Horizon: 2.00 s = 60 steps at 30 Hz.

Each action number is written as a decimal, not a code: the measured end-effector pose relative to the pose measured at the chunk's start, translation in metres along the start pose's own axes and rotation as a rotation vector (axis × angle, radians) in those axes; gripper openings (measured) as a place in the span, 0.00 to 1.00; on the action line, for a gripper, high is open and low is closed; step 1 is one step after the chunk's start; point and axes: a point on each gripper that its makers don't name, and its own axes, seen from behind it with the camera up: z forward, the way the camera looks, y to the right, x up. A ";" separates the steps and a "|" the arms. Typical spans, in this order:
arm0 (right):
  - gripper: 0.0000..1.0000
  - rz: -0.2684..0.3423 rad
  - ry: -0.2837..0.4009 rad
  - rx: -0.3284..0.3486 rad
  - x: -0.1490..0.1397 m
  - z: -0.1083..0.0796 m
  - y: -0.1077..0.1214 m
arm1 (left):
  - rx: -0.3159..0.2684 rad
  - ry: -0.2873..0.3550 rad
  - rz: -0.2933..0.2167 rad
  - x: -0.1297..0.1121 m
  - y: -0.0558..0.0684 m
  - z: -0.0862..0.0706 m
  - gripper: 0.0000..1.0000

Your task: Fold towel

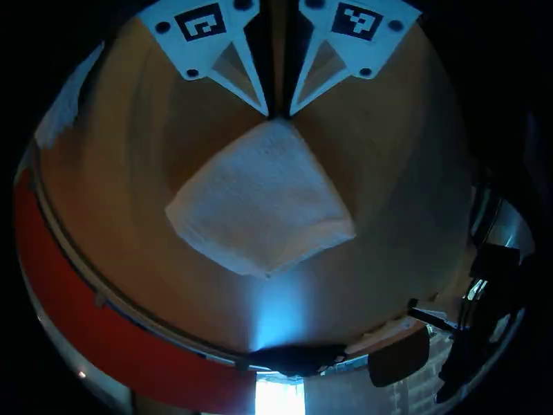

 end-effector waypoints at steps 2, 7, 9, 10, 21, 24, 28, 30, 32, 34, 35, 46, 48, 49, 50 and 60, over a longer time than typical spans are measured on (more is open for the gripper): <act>0.05 -0.001 0.002 -0.006 0.000 -0.001 0.000 | -0.001 0.000 0.001 0.000 0.001 0.000 0.86; 0.05 -0.008 0.003 -0.020 -0.001 -0.002 0.002 | -0.004 0.003 0.003 -0.001 0.002 -0.001 0.86; 0.05 -0.010 0.004 -0.027 0.000 -0.002 0.003 | -0.004 0.004 0.003 -0.001 0.002 -0.001 0.86; 0.05 -0.011 0.007 -0.030 0.001 -0.003 0.004 | -0.004 0.004 0.003 -0.001 0.003 -0.001 0.86; 0.05 -0.032 0.076 -0.058 0.033 -0.022 0.011 | -0.002 0.014 0.003 0.003 0.001 -0.002 0.86; 0.05 -0.047 0.096 -0.066 0.046 -0.030 0.014 | 0.001 0.019 0.002 0.005 0.000 -0.003 0.86; 0.05 -0.069 0.123 -0.079 0.065 -0.038 0.019 | 0.003 0.028 0.000 0.008 0.000 -0.004 0.86; 0.05 -0.079 0.137 -0.084 0.075 -0.042 0.021 | 0.003 0.033 -0.001 0.010 0.001 -0.005 0.86; 0.05 -0.087 0.153 -0.084 0.086 -0.046 0.022 | 0.003 0.038 -0.002 0.012 0.001 -0.006 0.86; 0.05 -0.096 0.171 -0.088 0.098 -0.050 0.024 | 0.003 0.043 -0.002 0.013 0.002 -0.007 0.86; 0.05 -0.100 0.180 -0.091 0.104 -0.052 0.026 | 0.003 0.045 -0.002 0.014 0.002 -0.007 0.86; 0.05 -0.148 0.270 -0.114 0.165 -0.074 0.038 | 0.001 0.066 -0.001 0.022 0.004 -0.011 0.86; 0.05 -0.151 0.284 -0.118 0.174 -0.077 0.040 | 0.001 0.070 0.000 0.024 0.004 -0.012 0.86; 0.05 -0.153 0.290 -0.119 0.177 -0.078 0.041 | 0.001 0.071 0.000 0.024 0.004 -0.013 0.86; 0.05 -0.154 0.295 -0.120 0.181 -0.079 0.041 | 0.001 0.072 -0.001 0.025 0.004 -0.013 0.87; 0.05 -0.164 0.316 -0.131 0.196 -0.084 0.045 | -0.005 0.081 -0.002 0.028 0.004 -0.014 0.86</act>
